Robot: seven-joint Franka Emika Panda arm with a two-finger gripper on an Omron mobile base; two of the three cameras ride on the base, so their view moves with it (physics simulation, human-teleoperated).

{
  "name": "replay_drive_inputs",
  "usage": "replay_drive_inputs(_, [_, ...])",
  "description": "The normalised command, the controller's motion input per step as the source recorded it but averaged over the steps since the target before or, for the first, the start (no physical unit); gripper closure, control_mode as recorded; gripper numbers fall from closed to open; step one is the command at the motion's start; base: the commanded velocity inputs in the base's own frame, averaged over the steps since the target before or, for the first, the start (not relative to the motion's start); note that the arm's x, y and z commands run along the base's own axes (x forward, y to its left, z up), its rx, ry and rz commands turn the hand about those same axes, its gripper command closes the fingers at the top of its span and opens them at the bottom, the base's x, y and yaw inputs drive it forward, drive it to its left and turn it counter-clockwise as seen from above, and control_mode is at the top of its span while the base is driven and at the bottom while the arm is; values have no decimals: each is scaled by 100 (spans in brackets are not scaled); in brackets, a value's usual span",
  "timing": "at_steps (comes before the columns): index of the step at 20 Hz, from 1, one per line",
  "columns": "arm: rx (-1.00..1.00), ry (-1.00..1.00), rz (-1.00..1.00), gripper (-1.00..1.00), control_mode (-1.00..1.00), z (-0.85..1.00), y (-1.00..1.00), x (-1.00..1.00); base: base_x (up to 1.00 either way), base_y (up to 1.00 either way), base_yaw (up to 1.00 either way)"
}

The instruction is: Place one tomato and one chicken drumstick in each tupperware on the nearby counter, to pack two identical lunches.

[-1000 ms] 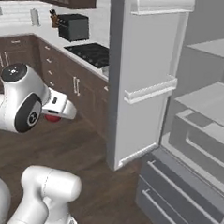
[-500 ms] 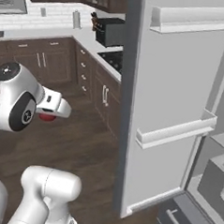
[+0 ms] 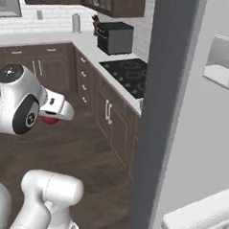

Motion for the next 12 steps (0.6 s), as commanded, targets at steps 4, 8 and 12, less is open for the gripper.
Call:
replay_drive_inputs(4, [0,0,0,100,100,0,0,0,100,24,-2])
replay_drive_inputs(8, [0,0,0,100,100,0,0,0,100,3,-23])
replay_drive_inputs(12, [0,0,0,100,100,0,0,0,100,0,-63])
